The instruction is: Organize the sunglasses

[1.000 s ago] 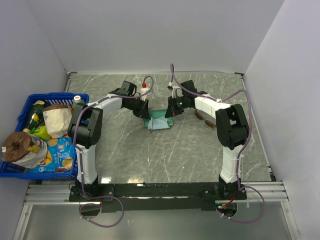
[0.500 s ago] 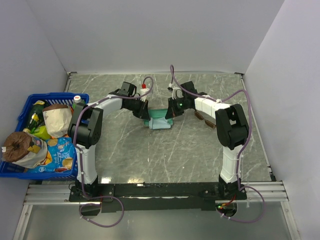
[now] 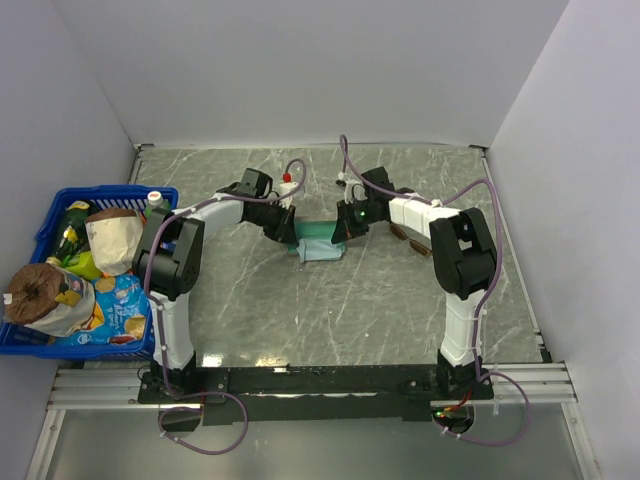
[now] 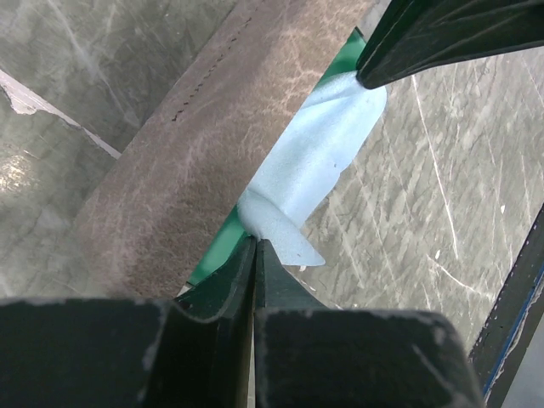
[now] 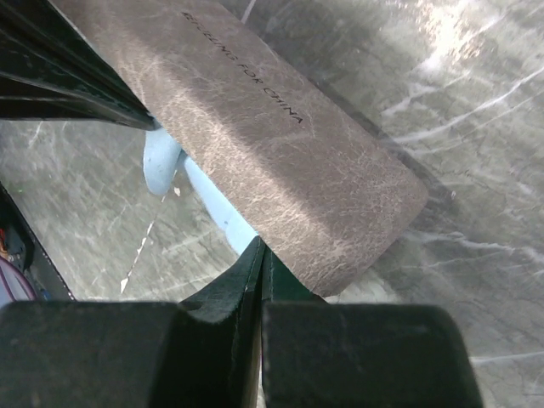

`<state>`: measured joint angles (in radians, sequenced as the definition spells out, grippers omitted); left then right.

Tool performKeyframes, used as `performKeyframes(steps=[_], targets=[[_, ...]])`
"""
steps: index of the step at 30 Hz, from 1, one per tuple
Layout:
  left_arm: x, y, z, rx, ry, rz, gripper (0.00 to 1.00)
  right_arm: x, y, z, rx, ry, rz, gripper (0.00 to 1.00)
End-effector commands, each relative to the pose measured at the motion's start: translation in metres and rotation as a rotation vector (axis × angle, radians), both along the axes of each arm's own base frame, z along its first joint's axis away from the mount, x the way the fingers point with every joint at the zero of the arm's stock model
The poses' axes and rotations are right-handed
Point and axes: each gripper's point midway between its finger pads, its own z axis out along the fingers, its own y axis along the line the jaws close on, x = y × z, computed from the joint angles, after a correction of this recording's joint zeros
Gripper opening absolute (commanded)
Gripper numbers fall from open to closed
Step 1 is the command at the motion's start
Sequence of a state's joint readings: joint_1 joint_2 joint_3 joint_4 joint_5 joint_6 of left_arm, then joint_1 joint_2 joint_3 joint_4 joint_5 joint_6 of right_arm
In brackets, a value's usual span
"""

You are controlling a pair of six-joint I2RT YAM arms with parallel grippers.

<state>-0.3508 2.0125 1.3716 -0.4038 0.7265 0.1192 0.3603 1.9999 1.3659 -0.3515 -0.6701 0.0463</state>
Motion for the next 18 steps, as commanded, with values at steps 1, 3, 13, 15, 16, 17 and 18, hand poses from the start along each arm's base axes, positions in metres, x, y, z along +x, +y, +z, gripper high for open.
performKeyframes(steps=[1,3,13,15,16,17,18], targets=[[0.002,-0.004,0.024,-0.009,-0.093,-0.020,0.06,-0.002,0.001,0.007,0.011,-0.032,0.013,0.00],[0.002,-0.004,0.025,-0.011,-0.094,-0.021,0.06,-0.001,0.001,0.007,0.013,-0.036,0.013,0.00],[-0.002,-0.005,0.028,-0.015,-0.115,-0.023,0.06,0.002,0.004,0.018,0.054,-0.110,0.004,0.00],[-0.005,-0.005,0.025,-0.009,-0.111,-0.025,0.06,0.002,0.004,0.019,0.060,-0.121,-0.002,0.00],[-0.006,-0.005,0.024,-0.008,-0.113,-0.026,0.06,0.002,0.005,0.020,0.062,-0.128,0.001,0.00],[-0.005,-0.005,0.023,-0.005,-0.118,-0.026,0.06,0.004,0.004,0.021,0.066,-0.141,-0.004,0.00],[-0.006,-0.005,0.022,-0.002,-0.122,-0.028,0.06,0.004,0.004,0.023,0.067,-0.148,-0.007,0.00]])
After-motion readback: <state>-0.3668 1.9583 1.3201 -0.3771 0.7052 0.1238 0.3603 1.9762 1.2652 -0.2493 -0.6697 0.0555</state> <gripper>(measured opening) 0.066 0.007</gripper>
